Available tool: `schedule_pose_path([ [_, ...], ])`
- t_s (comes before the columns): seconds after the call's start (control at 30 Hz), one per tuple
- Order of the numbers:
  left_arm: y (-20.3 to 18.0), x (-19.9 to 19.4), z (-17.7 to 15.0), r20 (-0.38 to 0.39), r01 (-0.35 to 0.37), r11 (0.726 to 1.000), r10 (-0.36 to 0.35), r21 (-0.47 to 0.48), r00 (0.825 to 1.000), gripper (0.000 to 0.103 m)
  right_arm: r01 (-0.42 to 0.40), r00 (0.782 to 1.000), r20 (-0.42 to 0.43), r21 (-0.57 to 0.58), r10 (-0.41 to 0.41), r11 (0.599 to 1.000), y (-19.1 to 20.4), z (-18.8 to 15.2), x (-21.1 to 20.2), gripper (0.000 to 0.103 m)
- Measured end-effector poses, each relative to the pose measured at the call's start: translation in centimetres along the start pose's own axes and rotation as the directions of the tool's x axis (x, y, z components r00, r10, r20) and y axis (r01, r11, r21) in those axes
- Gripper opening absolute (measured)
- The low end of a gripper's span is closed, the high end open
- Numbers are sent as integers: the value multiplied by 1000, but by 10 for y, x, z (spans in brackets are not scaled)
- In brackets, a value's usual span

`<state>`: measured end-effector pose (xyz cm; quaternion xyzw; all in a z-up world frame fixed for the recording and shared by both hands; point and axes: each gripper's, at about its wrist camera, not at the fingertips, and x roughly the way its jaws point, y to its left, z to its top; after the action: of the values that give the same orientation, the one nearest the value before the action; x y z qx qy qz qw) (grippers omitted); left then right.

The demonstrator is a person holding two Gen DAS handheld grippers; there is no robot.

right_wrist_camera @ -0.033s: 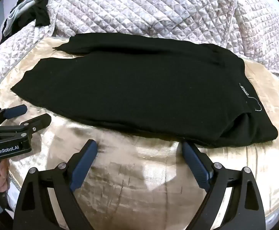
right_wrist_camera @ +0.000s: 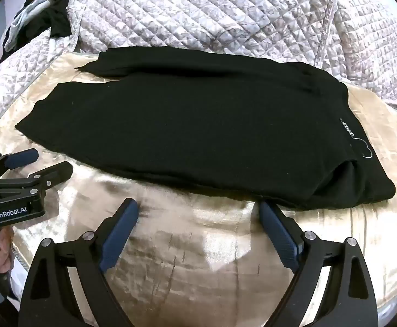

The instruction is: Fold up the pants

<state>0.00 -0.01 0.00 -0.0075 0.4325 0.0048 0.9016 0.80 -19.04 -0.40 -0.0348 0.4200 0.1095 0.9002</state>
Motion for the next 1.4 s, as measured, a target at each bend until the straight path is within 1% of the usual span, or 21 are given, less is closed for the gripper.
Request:
schedule_pose_path([
  [0.47,-4,1,-4,2,0,1000,0,5,1000,92,2,1000,-2,-5,-2,1000,0,1,0,92],
  [1.4,-1,1,-2,-6,3,1000,-3,7,1000,94,7,1000,-4,-8,-7,1000,0,1,1,92],
])
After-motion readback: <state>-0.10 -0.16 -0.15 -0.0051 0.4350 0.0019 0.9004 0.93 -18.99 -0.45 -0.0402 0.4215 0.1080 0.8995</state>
